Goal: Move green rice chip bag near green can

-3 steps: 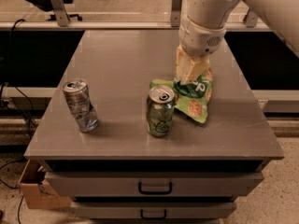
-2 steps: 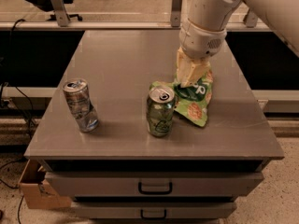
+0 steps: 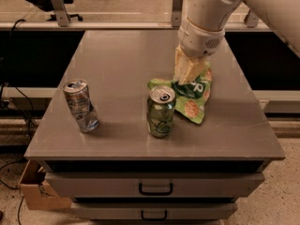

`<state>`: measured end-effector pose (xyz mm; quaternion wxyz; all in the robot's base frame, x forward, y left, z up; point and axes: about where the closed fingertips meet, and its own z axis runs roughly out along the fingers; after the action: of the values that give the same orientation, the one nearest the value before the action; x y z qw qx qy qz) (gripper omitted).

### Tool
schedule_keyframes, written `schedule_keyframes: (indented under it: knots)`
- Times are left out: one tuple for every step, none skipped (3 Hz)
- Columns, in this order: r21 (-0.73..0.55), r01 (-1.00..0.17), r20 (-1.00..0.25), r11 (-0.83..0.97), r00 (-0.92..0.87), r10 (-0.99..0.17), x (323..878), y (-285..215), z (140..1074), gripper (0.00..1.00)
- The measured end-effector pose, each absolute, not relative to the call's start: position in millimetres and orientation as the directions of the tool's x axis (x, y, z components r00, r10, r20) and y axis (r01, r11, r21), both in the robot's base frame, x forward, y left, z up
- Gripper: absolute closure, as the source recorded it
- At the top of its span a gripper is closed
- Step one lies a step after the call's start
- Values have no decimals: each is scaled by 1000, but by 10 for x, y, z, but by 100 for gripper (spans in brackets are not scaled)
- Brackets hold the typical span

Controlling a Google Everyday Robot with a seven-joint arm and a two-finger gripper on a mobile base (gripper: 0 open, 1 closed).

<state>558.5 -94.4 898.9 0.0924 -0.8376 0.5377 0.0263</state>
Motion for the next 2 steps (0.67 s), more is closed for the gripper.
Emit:
schedule_keyframes:
  knots:
    - [-143,-904,-144,-402,421,-895,5621,-919,8991,36]
    - [-155,-903,-144,-401,422,-895,5649,-898,8992,13]
